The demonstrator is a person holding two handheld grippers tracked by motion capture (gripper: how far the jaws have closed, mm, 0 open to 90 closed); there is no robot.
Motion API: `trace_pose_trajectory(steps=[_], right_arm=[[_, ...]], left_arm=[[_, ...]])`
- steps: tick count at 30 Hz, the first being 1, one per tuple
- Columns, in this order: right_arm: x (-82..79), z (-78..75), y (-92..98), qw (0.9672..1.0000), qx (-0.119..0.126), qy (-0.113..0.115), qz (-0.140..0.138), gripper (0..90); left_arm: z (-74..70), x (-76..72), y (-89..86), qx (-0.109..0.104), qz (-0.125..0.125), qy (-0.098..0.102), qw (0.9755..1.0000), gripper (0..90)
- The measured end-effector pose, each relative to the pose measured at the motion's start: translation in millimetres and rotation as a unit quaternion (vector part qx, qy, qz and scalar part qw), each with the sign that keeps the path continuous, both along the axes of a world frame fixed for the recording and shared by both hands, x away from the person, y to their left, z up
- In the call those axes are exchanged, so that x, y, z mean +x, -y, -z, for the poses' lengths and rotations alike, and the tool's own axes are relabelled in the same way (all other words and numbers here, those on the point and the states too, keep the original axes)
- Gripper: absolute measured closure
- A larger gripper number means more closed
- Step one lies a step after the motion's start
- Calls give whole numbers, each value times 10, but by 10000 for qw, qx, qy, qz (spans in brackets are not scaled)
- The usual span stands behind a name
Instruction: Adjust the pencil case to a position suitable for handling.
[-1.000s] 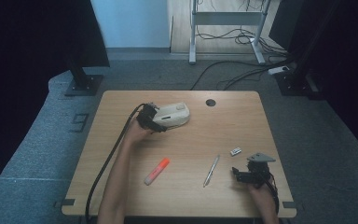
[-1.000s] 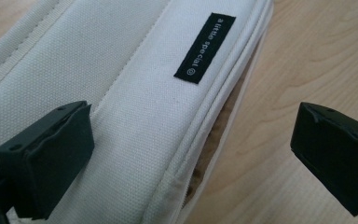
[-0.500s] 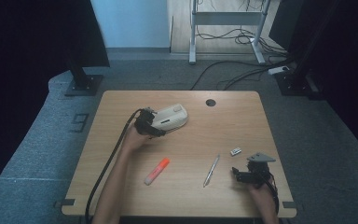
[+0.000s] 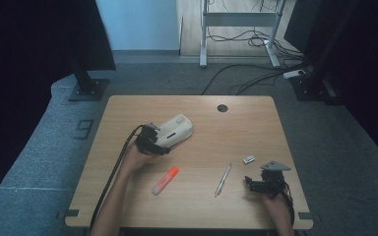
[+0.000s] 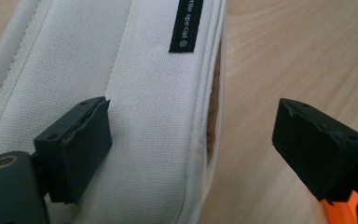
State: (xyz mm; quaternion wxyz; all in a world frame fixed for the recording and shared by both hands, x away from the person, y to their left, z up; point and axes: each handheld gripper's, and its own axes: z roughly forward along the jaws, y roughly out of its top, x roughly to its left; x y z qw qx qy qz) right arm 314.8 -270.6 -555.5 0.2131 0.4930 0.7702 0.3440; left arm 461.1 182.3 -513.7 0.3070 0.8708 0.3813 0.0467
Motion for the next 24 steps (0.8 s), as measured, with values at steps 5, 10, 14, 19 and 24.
trace_pose_trajectory(steps=[5,10,14,19,24], right_arm=[[0,0,0,10000,0,0,1,134],[0,0,0,10000,-1,1,1,133],[0,0,0,10000,0,0,1,133],[0,0,0,10000,-2,1,2,133],[0,0,0,10000,-1,-2,4,132]], left_arm=[[11,-202,-49,47,-63,65,9999,141],[20,-419,-85,23,-124,145,9998,170],[16,-565,-98,6,-147,217,9997,238],[32,-605,-114,26,-253,331,9991,295],[75,-695,15,615,-225,760,9950,296]])
